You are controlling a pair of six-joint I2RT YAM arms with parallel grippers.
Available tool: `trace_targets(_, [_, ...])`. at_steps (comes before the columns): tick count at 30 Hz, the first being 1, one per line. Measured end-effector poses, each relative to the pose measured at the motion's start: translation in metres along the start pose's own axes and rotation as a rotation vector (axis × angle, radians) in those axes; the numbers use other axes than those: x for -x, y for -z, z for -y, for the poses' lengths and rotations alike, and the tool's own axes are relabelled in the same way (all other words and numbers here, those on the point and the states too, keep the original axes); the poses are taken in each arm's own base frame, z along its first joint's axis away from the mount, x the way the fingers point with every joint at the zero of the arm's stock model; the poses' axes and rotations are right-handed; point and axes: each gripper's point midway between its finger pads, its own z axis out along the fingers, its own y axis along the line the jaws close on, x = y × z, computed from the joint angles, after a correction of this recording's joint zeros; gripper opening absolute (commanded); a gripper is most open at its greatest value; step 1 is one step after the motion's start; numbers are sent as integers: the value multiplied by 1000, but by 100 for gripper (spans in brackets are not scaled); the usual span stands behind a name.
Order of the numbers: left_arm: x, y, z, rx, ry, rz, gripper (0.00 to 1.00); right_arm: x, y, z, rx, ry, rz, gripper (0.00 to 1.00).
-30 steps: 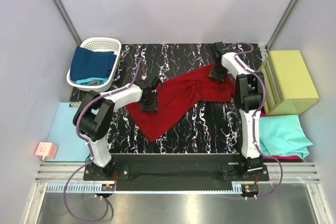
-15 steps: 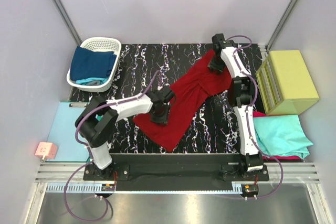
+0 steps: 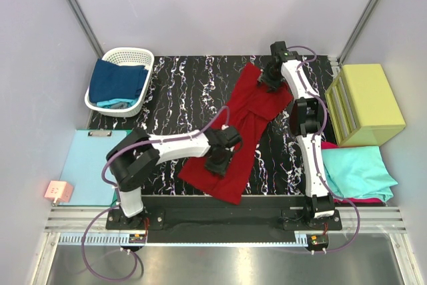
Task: Fold and stack the t-shirts
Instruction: Rotate the tshirt 90 degrees
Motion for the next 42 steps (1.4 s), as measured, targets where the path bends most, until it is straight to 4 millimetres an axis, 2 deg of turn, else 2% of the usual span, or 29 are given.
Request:
trace_targets(5, [-9,-3,33,-32,-94,-30,39,-5,-1,-17,85,8,-28,58])
trace_targets(17, [-3,-9,78,-96,-153,-94,38,-30,-4,-66,255,76,-83,65])
trace_targets(25, [0,-11,90,-114,-176,-101,38,-38,-4,-74,280,107,-97,66])
trace_targets(28, [2,-11,88,-98,-175,-91,43,-37,-4,-73,276,111,-92,70])
trace_targets(29, [4,-11,86,-89,-175,-80,48,-34,-3,-72,264,114,-78,72])
trace_targets(32, [17,-4,75,-35,-171,-9,66,-21,4,-63,195,137,-9,85])
trace_targets(33, [27,5,66,-10,-154,39,76,-15,10,-59,163,143,21,90])
trace_targets(34, [38,16,56,8,-132,87,83,-8,20,-56,140,147,49,92])
trace_targets(36, [64,45,37,27,-69,193,96,10,50,-54,115,153,122,94])
trace_targets(37, [80,65,25,30,-26,261,98,17,65,-55,113,153,154,95])
trace_targets(40, [123,123,-16,40,103,457,98,39,134,-57,120,155,274,94])
trace_targets(42, [143,148,-36,51,153,541,90,45,176,-55,126,154,337,92])
